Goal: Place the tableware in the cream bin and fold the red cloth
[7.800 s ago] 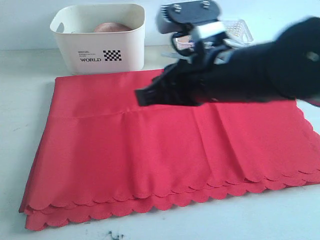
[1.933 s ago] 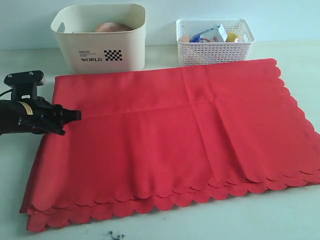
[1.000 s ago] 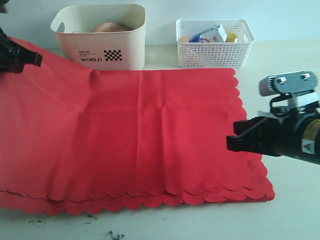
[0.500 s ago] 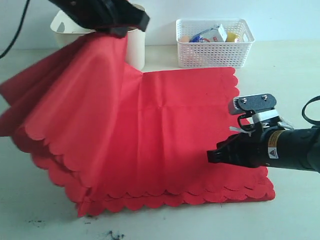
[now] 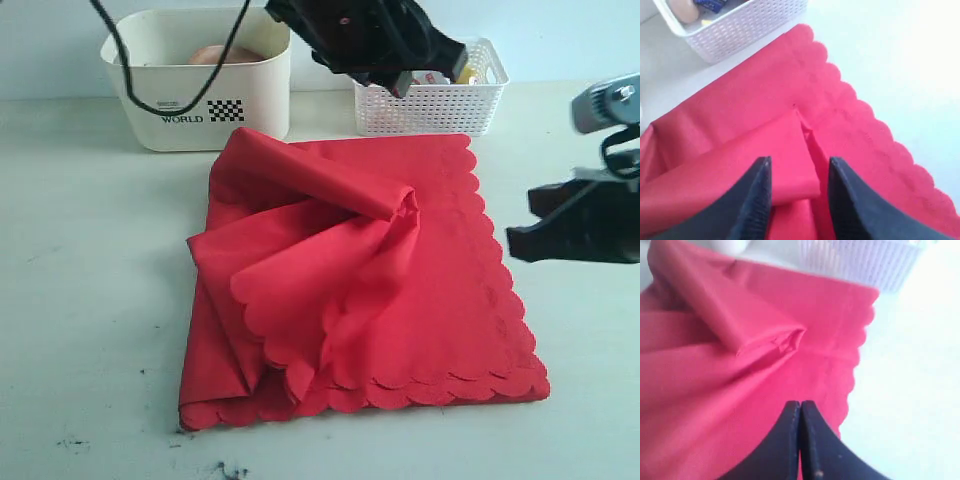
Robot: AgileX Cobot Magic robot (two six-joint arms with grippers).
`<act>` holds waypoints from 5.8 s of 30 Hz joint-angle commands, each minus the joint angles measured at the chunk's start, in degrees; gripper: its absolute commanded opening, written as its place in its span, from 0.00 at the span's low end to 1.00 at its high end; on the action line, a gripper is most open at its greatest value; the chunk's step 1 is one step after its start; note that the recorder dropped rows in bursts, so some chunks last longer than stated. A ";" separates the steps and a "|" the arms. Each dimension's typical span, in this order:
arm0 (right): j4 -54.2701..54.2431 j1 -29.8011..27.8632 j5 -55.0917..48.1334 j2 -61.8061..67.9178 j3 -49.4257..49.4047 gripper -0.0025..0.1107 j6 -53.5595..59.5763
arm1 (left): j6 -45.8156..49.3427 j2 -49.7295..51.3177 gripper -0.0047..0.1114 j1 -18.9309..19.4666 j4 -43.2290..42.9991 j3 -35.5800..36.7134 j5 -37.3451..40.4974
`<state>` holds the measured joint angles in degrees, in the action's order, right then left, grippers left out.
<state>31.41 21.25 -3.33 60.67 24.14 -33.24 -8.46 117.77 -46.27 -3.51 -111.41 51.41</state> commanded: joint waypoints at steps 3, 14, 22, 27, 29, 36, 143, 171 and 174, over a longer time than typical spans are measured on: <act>0.23 0.09 -4.93 -14.59 0.22 0.02 -0.89 | 0.16 6.24 0.37 -0.85 0.42 -8.42 4.79; -1.25 0.09 -3.24 -6.91 0.22 0.02 -0.89 | -0.39 4.82 0.25 3.04 -17.36 -8.32 18.56; -1.46 0.09 1.77 2.41 0.22 0.02 -0.89 | 7.72 9.56 0.04 5.74 -10.72 -0.35 15.28; -1.46 0.09 6.45 6.49 0.22 0.02 -0.89 | 8.46 15.51 0.04 5.63 -10.46 -1.10 6.45; -1.46 0.09 7.44 7.50 0.22 0.02 -0.89 | 8.46 17.54 0.04 5.09 -8.55 -2.69 2.87; -1.46 0.09 8.85 8.72 0.22 0.02 -0.89 | 11.06 19.57 0.04 0.31 -5.48 -10.33 -9.31; 4.72 -6.59 -28.40 54.44 45.07 0.44 -4.29 | -29.36 -1.74 0.94 2.95 -38.77 46.50 -53.92; 3.06 -6.59 -25.65 54.44 45.07 0.44 -4.29 | -33.79 4.65 0.09 10.36 -41.08 43.42 -48.66; 3.07 -6.59 -25.36 54.44 45.07 0.44 -4.29 | -33.79 4.14 0.09 8.53 -40.96 43.75 -46.72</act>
<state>34.62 14.81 -29.67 114.99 68.91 -37.28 -42.04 122.19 -36.15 -44.38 -67.58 2.76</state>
